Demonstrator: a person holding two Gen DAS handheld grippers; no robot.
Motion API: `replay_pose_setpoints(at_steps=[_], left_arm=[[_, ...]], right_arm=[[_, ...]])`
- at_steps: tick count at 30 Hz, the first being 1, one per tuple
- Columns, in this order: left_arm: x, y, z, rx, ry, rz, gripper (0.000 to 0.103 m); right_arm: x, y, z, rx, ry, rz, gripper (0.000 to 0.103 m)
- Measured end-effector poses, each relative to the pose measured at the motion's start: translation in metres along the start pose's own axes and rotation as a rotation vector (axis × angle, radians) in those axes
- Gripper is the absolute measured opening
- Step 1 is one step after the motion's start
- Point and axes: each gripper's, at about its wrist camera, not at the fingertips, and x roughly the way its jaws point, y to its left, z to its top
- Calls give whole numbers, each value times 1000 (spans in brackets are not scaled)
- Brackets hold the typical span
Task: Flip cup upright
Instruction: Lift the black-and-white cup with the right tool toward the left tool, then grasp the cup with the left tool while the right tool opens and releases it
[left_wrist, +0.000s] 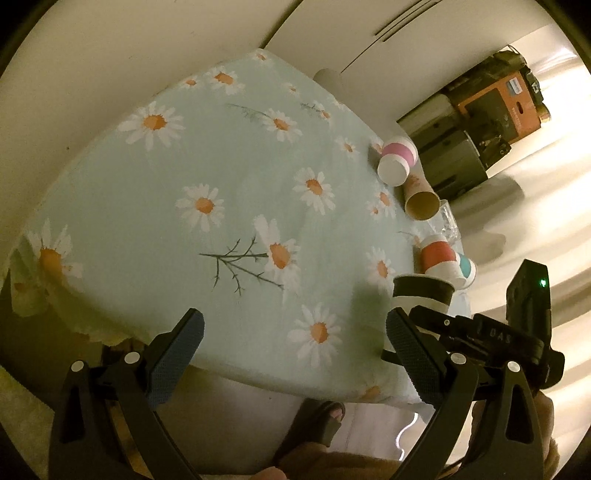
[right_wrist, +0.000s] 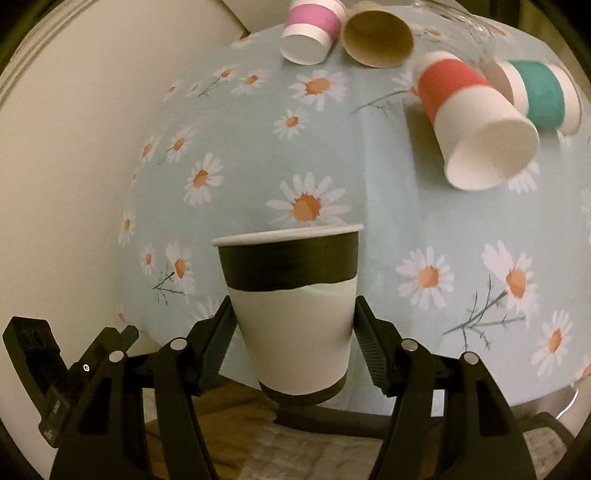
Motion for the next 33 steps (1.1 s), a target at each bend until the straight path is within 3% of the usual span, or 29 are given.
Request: replay_pose_setpoints(at_steps=[17, 26, 33], left_arm=[[7, -5, -2, 24, 5, 30, 96], [13, -21, -12, 83, 19, 39, 96], [18, -46, -25, 161, 46, 11, 96]], right_arm=[[-19, -2, -10, 1, -12, -14, 72], [-60, -8, -33, -56, -122, -34, 72], [-89, -26, -81, -120, -249, -83, 72]])
